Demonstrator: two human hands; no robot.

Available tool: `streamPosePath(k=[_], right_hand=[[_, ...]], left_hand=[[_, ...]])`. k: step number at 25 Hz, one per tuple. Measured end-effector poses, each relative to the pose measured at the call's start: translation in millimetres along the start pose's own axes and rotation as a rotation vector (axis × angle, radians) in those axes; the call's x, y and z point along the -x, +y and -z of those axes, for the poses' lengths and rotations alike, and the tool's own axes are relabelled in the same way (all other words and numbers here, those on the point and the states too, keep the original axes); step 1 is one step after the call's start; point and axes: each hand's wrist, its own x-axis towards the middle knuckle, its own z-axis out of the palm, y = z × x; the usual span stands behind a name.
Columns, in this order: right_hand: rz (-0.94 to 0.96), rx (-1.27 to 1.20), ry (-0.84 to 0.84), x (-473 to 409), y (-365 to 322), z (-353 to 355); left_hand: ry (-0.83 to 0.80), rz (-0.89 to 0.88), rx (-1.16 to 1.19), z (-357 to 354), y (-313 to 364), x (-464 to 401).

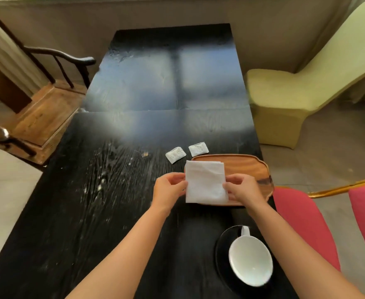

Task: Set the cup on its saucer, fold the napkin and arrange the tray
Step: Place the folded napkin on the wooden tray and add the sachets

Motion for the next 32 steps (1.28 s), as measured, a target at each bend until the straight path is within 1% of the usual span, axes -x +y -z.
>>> streamPosePath(k=[3,6,10,13,14,15,16,17,18,19,20,21,23,27,32], right_hand=[[0.003,0.054,0.071,-37.5,16.2,13.9],[0.019,0.080,0.090,-63.0,34.0,19.7],[0.064,0.110,0.108,-79.7,53.3,21.4],[0.158,0.254,0.161,-80.8,56.5,21.0],[0.214,0.332,0.192,-78.9,56.0,19.9],[0.293,0.432,0.234,-76.6,55.6,18.9],[0.394,0.543,0.277,-75.2,56.8,17.4],[0.507,0.662,0.293,-75.5,60.5,15.4],[0.620,0.781,0.283,-76.5,65.8,13.4],[0.699,0.887,0.256,-77.5,71.0,11.6],[0.731,0.974,0.218,-79.2,76.2,10.1],[0.713,1.033,0.169,-79.9,79.4,9.3],[0.663,1.075,0.113,-82.2,86.7,8.7],[0.622,1.096,0.096,-84.7,90.5,3.8],[0.591,1.140,0.163,-87.0,93.8,-4.8]], left_hand=[[-0.007,-0.008,0.009,-33.0,-11.7,-32.9],[0.013,0.001,0.012,-51.4,-29.2,-52.4],[0.058,-0.053,-0.080,-62.1,-50.0,-66.8],[0.080,-0.075,-0.114,-70.8,-56.1,-66.0],[0.108,-0.103,-0.164,-72.3,-55.7,-62.9],[0.158,-0.172,-0.259,-72.7,-55.7,-60.2],[0.209,-0.292,-0.387,-72.8,-56.8,-58.1],[0.223,-0.446,-0.524,-72.5,-57.4,-57.1],[0.170,-0.592,-0.671,-72.5,-59.1,-58.8],[0.075,-0.696,-0.832,-72.9,-60.8,-61.5],[-0.031,-0.743,-0.979,-73.6,-63.7,-65.5],[-0.109,-0.749,-1.096,-74.4,-65.4,-68.2],[-0.179,-0.718,-1.230,-73.7,-71.4,-74.6],[-0.204,-0.712,-1.284,-67.8,-75.9,-83.1],[-0.187,-0.774,-1.263,-64.3,-81.9,-91.5]])
